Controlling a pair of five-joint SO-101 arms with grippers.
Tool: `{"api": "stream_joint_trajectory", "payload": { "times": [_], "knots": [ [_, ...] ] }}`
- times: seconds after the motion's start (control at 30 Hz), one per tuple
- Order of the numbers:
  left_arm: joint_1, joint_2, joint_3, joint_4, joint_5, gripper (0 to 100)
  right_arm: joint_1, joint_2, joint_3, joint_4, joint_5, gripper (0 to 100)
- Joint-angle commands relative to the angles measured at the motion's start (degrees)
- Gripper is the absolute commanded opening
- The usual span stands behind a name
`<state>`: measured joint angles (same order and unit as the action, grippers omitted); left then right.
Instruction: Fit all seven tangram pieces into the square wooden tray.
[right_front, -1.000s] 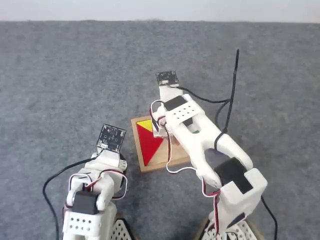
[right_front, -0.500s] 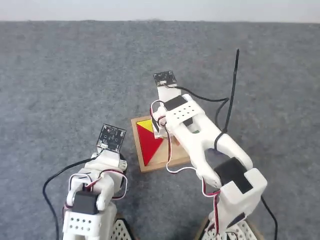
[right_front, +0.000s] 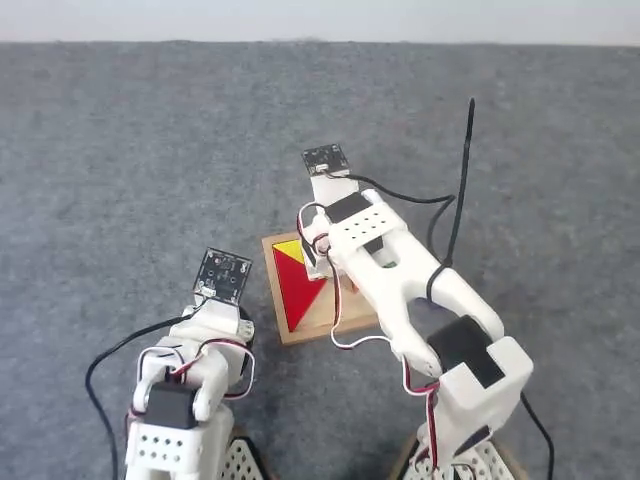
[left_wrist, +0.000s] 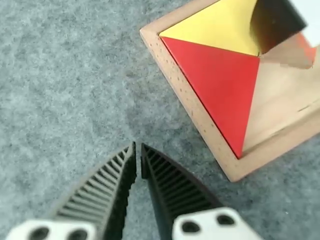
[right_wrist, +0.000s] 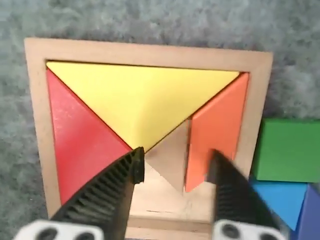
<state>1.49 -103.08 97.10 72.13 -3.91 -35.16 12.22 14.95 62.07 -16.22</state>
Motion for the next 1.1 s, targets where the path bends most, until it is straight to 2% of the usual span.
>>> {"api": "stream_joint_trajectory", "payload": {
  "times": [0.0,0.17,0.37,0.47,0.63,0.7,0.83,1.07],
  "knots": [
    [-0.18,-1.05,-0.57,0.18,-0.18,2,-0.48,-1.10,-1.14,0.57,0.53,28.4],
    [-0.18,-1.05,-0.57,0.18,-0.18,2,-0.22,-1.36,-1.49,0.84,0.79,27.0],
    [-0.18,-1.05,-0.57,0.18,-0.18,2,3.47,-8.84,-1.49,4.26,5.63,14.2],
    [-0.18,-1.05,-0.57,0.18,-0.18,2,6.20,-13.85,1.76,3.74,8.88,13.9],
    [-0.18,-1.05,-0.57,0.18,-0.18,2,12.44,-21.76,5.45,1.98,10.02,13.9],
    [-0.18,-1.05,-0.57,0.18,-0.18,2,14.37,-23.87,6.86,1.27,13.27,13.7],
    [-0.18,-1.05,-0.57,0.18,-0.18,2,16.92,-25.45,9.76,3.82,22.68,14.0],
    [-0.18,-1.05,-0.57,0.18,-0.18,2,19.12,-25.27,12.84,3.56,26.73,15.2]
  ]
}}
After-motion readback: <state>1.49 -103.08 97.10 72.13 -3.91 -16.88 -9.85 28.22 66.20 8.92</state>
